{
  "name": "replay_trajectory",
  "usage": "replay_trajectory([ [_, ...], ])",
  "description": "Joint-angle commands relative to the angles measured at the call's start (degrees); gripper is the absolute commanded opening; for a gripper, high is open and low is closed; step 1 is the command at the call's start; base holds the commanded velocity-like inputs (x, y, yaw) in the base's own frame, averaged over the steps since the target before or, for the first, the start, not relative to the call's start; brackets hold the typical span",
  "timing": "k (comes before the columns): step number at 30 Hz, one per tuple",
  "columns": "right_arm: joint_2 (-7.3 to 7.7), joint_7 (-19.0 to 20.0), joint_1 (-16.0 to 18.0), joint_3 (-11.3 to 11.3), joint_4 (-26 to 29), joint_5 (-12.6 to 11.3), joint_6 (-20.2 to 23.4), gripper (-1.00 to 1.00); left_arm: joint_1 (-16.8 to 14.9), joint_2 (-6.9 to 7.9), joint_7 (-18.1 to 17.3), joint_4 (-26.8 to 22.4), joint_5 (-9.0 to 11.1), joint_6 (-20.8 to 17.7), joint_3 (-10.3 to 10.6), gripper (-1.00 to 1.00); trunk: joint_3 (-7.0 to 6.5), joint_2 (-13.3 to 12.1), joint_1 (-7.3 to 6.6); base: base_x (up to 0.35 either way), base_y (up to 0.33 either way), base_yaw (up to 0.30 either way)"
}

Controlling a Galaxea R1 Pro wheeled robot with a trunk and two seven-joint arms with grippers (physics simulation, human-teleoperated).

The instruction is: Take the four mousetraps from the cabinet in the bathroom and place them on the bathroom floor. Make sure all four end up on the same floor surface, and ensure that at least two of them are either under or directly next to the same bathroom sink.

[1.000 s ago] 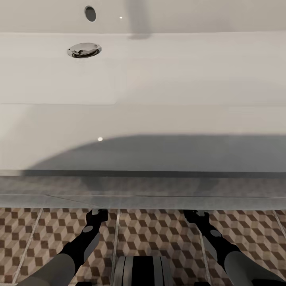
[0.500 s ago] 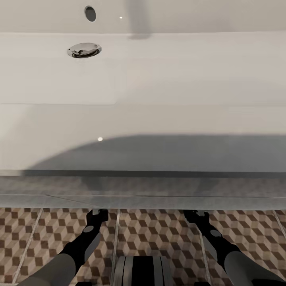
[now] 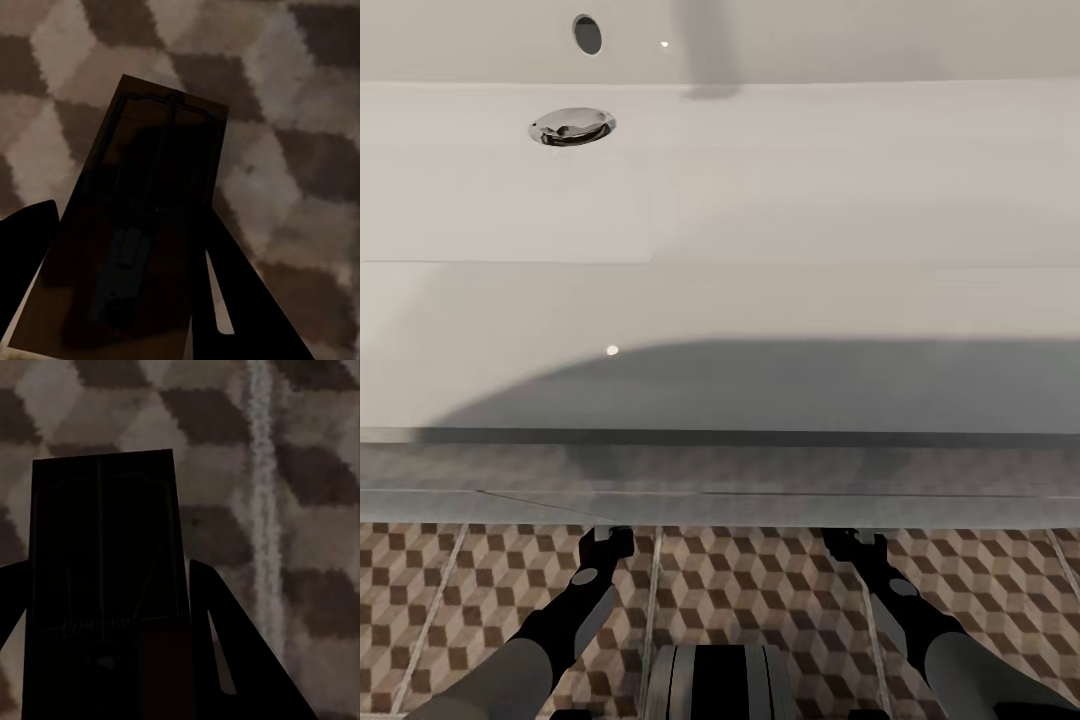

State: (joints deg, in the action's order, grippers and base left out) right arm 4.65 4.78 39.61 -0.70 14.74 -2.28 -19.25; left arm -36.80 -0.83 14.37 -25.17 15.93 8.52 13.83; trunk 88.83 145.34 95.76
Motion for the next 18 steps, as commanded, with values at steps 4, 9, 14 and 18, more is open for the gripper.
replay_trajectory([
  [4, 0.01, 0.49, 0.03, -0.09, -0.06, -0.50, -0.13, -1.00, -0.03, 0.04, 0.40, 0.04, 0.54, 0.20, 0.49, -1.00, 0.03, 0.01, -0.01, 0.000, 0.000, 0.000],
  [9, 0.01, 0.49, 0.03, -0.09, -0.06, -0.60, -0.07, -1.00, -0.03, 0.04, 0.42, 0.04, 0.51, 0.18, 0.49, -1.00, 0.03, 0.01, -0.01, 0.000, 0.000, 0.000],
  [14, 0.01, 0.49, 0.03, -0.09, -0.06, -0.69, -0.08, -1.00, -0.03, 0.04, 0.53, 0.04, 0.50, 0.18, 0.49, -1.00, 0.03, 0.01, -0.01, 0.000, 0.000, 0.000],
  [18, 0.01, 0.41, 0.03, -0.12, -0.06, -0.71, -0.08, -1.00, -0.03, 0.04, 0.57, 0.04, 0.50, 0.22, 0.49, -1.00, 0.03, 0.01, -0.01, 0.000, 0.000, 0.000],
])
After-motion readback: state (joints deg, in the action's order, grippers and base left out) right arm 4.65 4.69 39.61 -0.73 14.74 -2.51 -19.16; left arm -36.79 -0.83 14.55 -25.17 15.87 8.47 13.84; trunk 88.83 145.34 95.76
